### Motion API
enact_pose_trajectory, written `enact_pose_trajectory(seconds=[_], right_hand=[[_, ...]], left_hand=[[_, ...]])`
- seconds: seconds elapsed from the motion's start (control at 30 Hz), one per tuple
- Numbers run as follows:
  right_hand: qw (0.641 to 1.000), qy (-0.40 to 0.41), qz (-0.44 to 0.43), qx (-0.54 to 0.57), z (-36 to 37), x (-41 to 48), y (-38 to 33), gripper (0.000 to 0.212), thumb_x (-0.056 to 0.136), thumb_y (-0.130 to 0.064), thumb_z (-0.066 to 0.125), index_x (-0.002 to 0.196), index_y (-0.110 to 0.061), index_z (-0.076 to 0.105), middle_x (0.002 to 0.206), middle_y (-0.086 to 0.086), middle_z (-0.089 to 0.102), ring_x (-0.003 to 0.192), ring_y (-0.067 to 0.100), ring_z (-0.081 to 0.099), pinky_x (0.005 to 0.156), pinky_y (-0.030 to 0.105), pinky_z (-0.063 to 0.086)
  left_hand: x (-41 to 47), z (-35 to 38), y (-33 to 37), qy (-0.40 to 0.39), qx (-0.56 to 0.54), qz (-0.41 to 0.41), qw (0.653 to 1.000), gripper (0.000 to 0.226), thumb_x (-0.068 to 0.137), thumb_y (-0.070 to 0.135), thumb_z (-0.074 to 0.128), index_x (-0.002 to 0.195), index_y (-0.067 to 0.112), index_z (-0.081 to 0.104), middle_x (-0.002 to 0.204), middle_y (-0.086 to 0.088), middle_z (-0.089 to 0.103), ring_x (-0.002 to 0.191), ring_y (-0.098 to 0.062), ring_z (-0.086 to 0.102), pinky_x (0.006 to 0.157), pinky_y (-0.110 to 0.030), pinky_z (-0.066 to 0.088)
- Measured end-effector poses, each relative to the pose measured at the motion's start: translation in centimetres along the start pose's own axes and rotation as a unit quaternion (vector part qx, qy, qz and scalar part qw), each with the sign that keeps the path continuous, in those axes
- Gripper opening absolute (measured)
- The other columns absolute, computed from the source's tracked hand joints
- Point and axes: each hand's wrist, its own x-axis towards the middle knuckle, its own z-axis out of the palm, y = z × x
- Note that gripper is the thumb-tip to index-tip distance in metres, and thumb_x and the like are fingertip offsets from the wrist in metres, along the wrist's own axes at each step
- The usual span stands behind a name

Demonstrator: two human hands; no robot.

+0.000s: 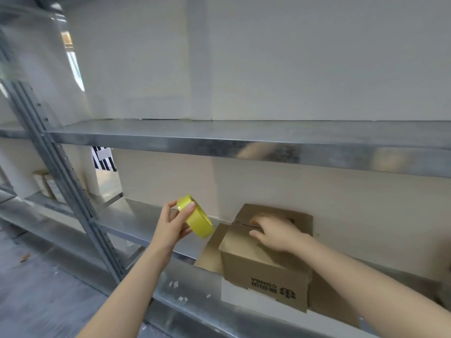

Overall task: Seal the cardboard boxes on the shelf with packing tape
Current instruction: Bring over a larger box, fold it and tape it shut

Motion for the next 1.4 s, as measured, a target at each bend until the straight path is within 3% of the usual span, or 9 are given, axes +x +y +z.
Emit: enact_pose_trajectory(seconds=[0.1, 0.23, 0.43, 0.73, 0.87, 0.97, 1.13, 1.27, 1.4], right_hand=[[0.998, -0.027, -0.048, 0.004, 1.7, 3.8, -1.0, 0.045, 0.097, -0.041, 0.047, 0.138, -0.024, 0.048, 0.144, -0.002, 0.047, 0.132, 0.021, 0.042, 0.110, 0.034, 0.032], [0.995, -0.089, -0.041, -0.013, 2.9, 7.3, -1.8, 0.045, 0.100, -0.037, 0.040, 0.143, -0.026, 0.044, 0.152, -0.003, 0.037, 0.142, 0.017, 0.027, 0.117, 0.030, 0.012], [0.997, -0.027, -0.061, -0.035, 5.9, 8.5, -1.3, 0.039, 0.095, -0.043, 0.031, 0.100, -0.022, 0.064, 0.110, -0.010, 0.058, 0.107, 0.010, 0.049, 0.106, 0.033, 0.029], [0.993, -0.039, -0.079, -0.074, 5.5, 7.1, 1.6, 0.045, 0.085, -0.045, 0.029, 0.084, -0.024, 0.069, 0.094, -0.013, 0.064, 0.102, 0.005, 0.041, 0.092, 0.031, 0.030], [0.996, -0.084, -0.024, 0.008, 3.3, 6.7, 2.1, 0.033, 0.086, -0.041, 0.047, 0.105, -0.027, 0.070, 0.105, -0.013, 0.064, 0.106, 0.006, 0.047, 0.096, 0.030, 0.035], [0.987, 0.010, 0.033, 0.156, 1.5, 6.7, 2.7, 0.034, 0.082, -0.036, 0.066, 0.114, -0.024, 0.065, 0.115, -0.006, 0.058, 0.107, 0.010, 0.056, 0.095, 0.028, 0.044], [0.943, 0.161, 0.131, 0.259, -1.3, 6.2, 1.3, 0.053, 0.071, -0.058, 0.073, 0.108, -0.030, 0.048, 0.112, -0.014, 0.051, 0.103, 0.001, 0.051, 0.084, 0.017, 0.043], [0.955, 0.129, 0.135, 0.230, -3.3, 6.2, -0.4, 0.015, 0.085, -0.042, 0.069, 0.086, -0.049, 0.057, 0.095, -0.016, 0.062, 0.093, 0.004, 0.056, 0.079, 0.016, 0.039], [0.937, 0.124, 0.194, 0.264, -3.3, 5.5, -1.4, 0.014, 0.084, -0.039, 0.072, 0.073, -0.044, 0.064, 0.079, -0.022, 0.064, 0.081, -0.001, 0.058, 0.077, 0.019, 0.043]], left_hand=[[4.0, -0.8, 0.0, -0.023, -0.003, 0.000, 1.000, 0.042, 0.084, 0.033, 0.069, 0.119, 0.022, 0.049, 0.100, 0.002, 0.063, 0.092, -0.020, 0.062, 0.075, -0.026, 0.052], [9.1, -1.9, 0.1, -0.062, -0.006, 0.000, 0.998, 0.052, 0.080, 0.036, 0.073, 0.123, 0.021, 0.046, 0.104, 0.003, 0.063, 0.097, -0.021, 0.062, 0.074, -0.027, 0.052], [14.6, -1.8, -1.4, -0.106, -0.009, -0.026, 0.994, 0.034, 0.086, 0.022, 0.067, 0.116, 0.019, 0.050, 0.100, -0.005, 0.065, 0.088, -0.021, 0.065, 0.075, -0.029, 0.054], [16.3, 1.9, -4.9, -0.174, -0.022, -0.093, 0.980, 0.041, 0.083, 0.025, 0.070, 0.118, 0.020, 0.049, 0.104, -0.004, 0.066, 0.093, -0.022, 0.065, 0.077, -0.029, 0.051], [16.1, 3.9, -5.7, -0.200, -0.043, -0.139, 0.969, 0.066, 0.061, 0.028, 0.081, 0.117, 0.019, 0.046, 0.108, -0.005, 0.063, 0.090, -0.022, 0.066, 0.075, -0.028, 0.052], [15.9, 6.0, -5.4, -0.223, -0.081, -0.153, 0.959, 0.069, 0.062, 0.033, 0.082, 0.117, 0.018, 0.043, 0.114, -0.009, 0.061, 0.100, -0.027, 0.067, 0.086, -0.033, 0.054], [16.9, 8.7, -3.7, -0.277, -0.104, -0.165, 0.941, 0.067, 0.070, 0.039, 0.080, 0.120, 0.013, 0.043, 0.117, -0.006, 0.058, 0.107, -0.028, 0.065, 0.100, -0.040, 0.049], [18.1, 10.7, -3.2, -0.348, -0.155, -0.228, 0.896, 0.035, 0.086, 0.032, 0.055, 0.108, 0.005, 0.059, 0.103, -0.014, 0.061, 0.095, -0.029, 0.063, 0.083, -0.039, 0.054], [20.5, 11.4, -3.6, -0.363, -0.101, -0.303, 0.875, 0.014, 0.092, 0.020, 0.049, 0.095, 0.013, 0.061, 0.080, -0.002, 0.057, 0.068, -0.017, 0.061, 0.064, -0.031, 0.051]])
